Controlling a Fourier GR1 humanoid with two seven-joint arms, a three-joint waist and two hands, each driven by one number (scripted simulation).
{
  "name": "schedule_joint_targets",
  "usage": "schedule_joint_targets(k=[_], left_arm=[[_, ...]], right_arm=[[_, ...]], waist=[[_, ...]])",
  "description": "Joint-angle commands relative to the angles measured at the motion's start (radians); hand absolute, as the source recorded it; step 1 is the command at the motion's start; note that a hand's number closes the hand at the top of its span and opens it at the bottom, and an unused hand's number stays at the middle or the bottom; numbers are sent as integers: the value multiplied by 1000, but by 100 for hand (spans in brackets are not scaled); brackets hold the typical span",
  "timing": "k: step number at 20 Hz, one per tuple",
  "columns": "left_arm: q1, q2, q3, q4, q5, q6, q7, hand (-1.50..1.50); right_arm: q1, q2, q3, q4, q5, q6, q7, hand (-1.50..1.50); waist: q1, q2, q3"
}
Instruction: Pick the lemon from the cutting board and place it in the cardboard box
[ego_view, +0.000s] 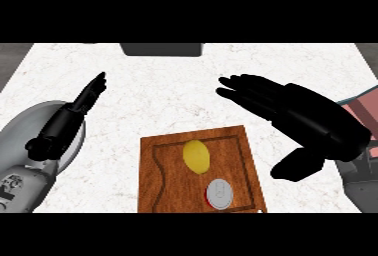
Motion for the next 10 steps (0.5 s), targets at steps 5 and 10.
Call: schedule_joint_targets(k=[5, 10], left_arm=[[40, -31, 6, 21, -31, 1, -38, 0], [33, -38, 32, -10, -45, -10, -9, 0]], right_arm=[[-156, 118, 206, -129, 58, 237, 400, -150], [-218, 294, 233, -92, 40, 342, 632, -150]], waist=[[-8, -1, -1], [-6, 0, 1]])
